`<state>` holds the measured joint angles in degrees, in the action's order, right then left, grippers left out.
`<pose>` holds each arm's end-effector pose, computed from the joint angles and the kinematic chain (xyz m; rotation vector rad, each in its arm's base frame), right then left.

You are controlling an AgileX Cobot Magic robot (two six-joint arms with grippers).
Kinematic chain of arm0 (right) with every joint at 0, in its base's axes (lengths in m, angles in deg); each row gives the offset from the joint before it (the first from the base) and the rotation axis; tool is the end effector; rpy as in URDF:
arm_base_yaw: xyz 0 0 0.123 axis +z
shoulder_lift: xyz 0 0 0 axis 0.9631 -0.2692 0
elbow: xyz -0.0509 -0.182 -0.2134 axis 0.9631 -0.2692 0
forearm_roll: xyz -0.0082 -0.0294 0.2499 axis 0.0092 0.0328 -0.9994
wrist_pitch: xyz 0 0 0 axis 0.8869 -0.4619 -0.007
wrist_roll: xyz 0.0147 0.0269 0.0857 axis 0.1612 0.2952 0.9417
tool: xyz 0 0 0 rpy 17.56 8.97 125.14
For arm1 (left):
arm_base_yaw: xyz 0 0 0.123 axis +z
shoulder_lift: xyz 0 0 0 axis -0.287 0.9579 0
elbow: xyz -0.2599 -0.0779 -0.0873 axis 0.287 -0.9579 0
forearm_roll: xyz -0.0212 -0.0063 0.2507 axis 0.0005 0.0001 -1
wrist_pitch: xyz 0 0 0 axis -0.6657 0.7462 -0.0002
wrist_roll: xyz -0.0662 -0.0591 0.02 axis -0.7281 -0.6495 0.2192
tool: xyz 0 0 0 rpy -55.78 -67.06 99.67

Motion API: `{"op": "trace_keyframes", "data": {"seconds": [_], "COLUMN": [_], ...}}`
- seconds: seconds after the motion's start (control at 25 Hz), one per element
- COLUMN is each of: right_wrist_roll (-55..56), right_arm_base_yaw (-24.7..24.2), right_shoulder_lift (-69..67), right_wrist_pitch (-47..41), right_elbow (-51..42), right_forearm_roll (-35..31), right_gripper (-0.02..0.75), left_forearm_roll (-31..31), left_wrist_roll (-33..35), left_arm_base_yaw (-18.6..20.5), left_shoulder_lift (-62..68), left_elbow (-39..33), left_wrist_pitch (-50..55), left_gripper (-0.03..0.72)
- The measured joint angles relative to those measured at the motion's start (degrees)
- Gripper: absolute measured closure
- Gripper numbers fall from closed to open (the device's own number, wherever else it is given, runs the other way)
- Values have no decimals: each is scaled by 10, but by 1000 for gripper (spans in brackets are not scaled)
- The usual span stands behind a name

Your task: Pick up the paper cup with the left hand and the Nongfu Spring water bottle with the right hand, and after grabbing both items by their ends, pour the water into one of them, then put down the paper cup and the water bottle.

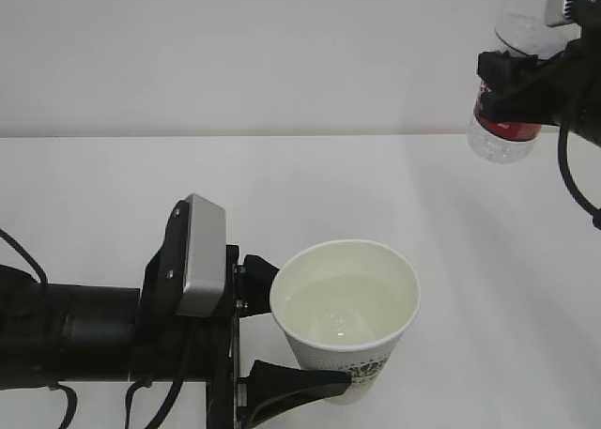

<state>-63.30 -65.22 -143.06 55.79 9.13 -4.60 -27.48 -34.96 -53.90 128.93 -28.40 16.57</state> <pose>0.3088 0.0564 0.2431 -0.3099 1.6817 0.0743 0.1859 -0.2203 0.1437 1.3137 1.4198 -0.9678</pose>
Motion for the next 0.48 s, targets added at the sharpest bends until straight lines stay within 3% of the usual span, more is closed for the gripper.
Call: {"op": "trace_keyframes", "data": {"seconds": [0.48], "right_wrist_roll": [-1], "right_arm_base_yaw": [-67], "right_shoulder_lift": [0], "right_wrist_pitch": [-3], "right_elbow": [0], "right_forearm_roll": [-4], "right_gripper": [373], "left_forearm_roll": [0], "left_wrist_roll": [0], "left_arm_base_yaw": [0], "left_shoulder_lift": [0], "left_elbow": [0], "left_wrist_pitch": [0], "left_gripper": [153]}}
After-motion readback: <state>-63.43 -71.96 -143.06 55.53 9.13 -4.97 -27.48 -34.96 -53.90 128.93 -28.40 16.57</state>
